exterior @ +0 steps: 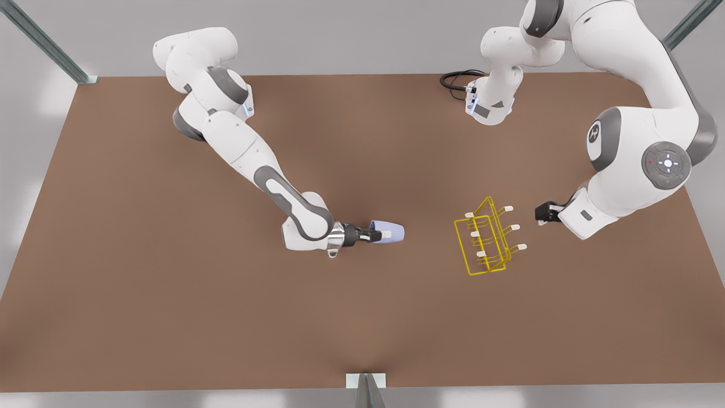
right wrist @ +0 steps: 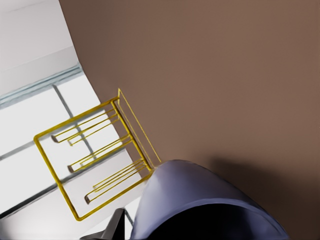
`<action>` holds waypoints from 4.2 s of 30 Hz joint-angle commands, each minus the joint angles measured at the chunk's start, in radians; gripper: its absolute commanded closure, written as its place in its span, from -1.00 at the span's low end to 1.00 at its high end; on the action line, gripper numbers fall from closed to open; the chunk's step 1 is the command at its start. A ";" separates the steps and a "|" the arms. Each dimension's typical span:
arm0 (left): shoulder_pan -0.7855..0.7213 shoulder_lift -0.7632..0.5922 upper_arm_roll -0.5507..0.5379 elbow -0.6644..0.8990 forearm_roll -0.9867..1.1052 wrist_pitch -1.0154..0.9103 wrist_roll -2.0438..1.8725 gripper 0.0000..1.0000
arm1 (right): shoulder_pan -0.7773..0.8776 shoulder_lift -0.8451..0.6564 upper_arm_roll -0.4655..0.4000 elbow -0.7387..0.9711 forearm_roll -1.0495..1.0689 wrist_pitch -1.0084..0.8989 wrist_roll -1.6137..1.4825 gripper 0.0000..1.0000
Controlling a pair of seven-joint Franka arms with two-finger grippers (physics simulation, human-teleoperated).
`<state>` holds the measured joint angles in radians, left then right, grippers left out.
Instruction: Place the cup on the cup holder
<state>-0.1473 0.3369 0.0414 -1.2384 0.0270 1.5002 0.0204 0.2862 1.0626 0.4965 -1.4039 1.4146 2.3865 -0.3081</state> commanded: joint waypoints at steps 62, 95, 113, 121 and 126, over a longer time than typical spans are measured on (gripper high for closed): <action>-0.241 0.426 -0.319 -0.259 0.151 0.790 0.814 -1.00 | -0.326 -0.767 -0.484 0.161 -1.428 -0.756 0.322 -1.00; -0.247 0.445 -0.299 -0.342 0.053 0.857 0.529 -1.00 | -0.325 -0.753 -0.483 0.161 -1.425 -0.751 0.320 -1.00; -0.255 0.481 -0.301 -0.334 0.047 0.873 0.509 -0.74 | -0.325 -0.753 -0.483 0.161 -1.425 -0.750 0.322 -1.00; -0.255 0.490 -0.301 -0.332 0.047 0.879 0.509 -0.63 | -0.325 -0.753 -0.483 0.161 -1.425 -0.750 0.322 -1.00; -0.253 0.478 -0.301 -0.331 0.047 0.867 0.509 -0.53 | -0.325 -0.751 -0.483 0.161 -1.425 -0.750 0.322 -1.00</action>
<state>-0.4012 0.8163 -0.2591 -1.5699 0.0790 2.3749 0.5487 -0.0384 0.3126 0.0139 -1.2430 -0.0114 1.6371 0.0124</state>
